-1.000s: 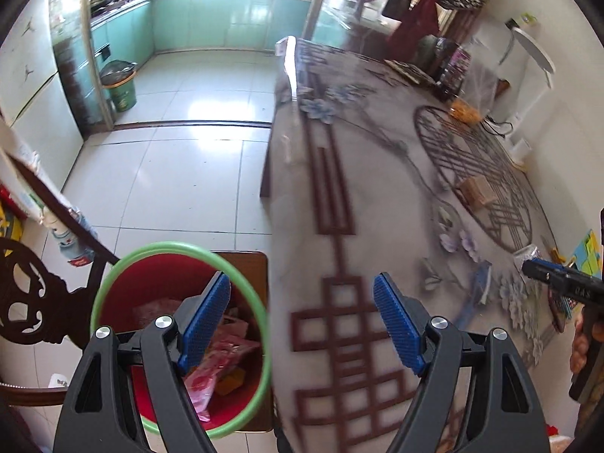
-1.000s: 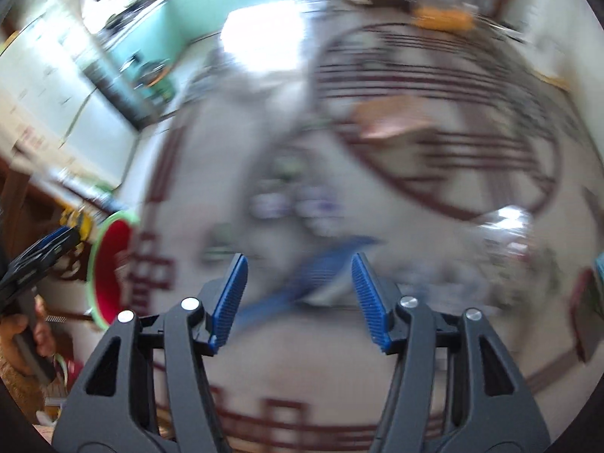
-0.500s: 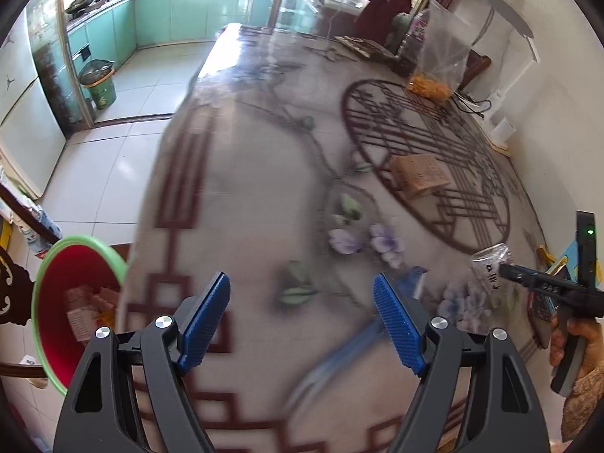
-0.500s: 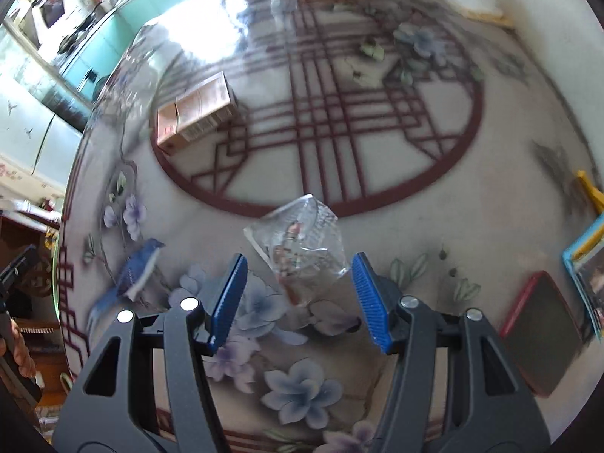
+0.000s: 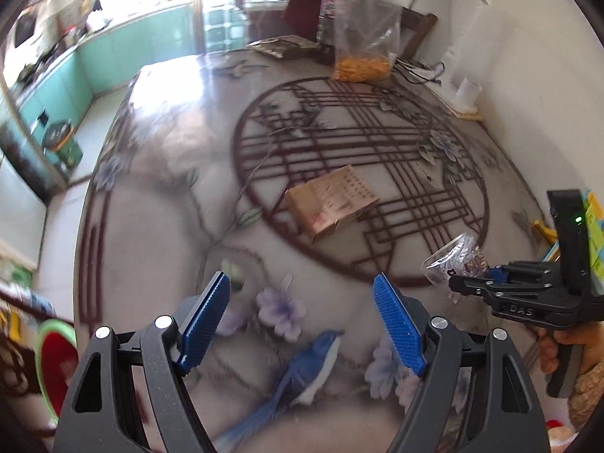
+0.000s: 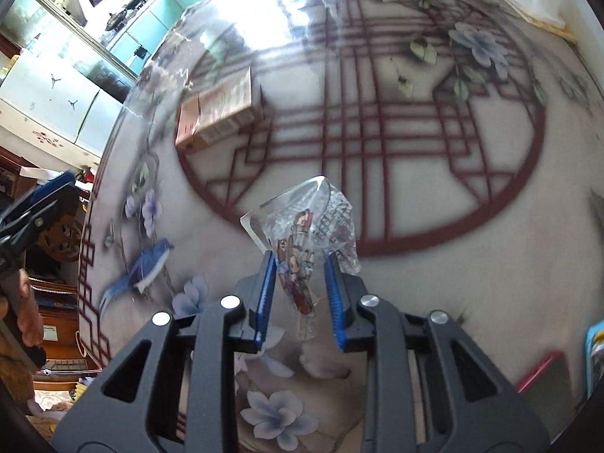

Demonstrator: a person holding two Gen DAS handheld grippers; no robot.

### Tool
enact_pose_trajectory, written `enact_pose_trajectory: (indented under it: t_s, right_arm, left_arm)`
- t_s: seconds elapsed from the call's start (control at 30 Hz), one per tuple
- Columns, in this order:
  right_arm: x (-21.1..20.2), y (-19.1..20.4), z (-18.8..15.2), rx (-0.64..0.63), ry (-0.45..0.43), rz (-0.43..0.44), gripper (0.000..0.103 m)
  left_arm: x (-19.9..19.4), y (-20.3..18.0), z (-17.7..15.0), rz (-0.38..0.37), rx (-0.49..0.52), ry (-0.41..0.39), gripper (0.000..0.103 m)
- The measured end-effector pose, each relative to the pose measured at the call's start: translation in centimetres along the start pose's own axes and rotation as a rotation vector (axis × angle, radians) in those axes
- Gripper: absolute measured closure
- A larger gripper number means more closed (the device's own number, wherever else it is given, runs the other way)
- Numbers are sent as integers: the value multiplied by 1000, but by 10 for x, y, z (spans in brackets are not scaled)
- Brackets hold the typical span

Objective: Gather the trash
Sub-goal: 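Grasp the small clear plastic bag with the right gripper while the left grasps the pinkish-gold cigarette box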

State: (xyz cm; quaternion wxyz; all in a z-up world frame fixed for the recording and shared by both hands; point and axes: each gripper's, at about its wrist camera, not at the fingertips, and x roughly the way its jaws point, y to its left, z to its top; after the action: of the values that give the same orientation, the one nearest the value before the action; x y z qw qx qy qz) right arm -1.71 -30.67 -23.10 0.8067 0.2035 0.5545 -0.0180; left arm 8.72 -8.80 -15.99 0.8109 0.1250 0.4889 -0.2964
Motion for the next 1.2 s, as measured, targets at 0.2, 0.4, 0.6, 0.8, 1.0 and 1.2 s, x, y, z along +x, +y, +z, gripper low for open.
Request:
enact_pose_trajectory:
  t_s: [0.2,0.4,0.6,0.8,1.0,1.2]
  right_arm:
    - [-8,-9,30,-5,-43,-25,77]
    - [-10,-23,61,-15,-76,-26,77]
    - [4,-39,83,-11,-59,-24,76]
    - [18,-51,85,29,-49,-1,67]
    - [19,-59,88,59,-62,14,58]
    - [15,-62,89,62,-68,2,54]
  left_arm:
    - [44,-30,49,33,134,49,28]
    - [94,-47,78,54,269,121,27]
    - [127,-41,92,26,276,163,15]
    - [134,-36,99,-47,255,170,14]
    - [132,-38,94,-113,284,188,14]
    - [146,-60,83,-85,350,225,15]
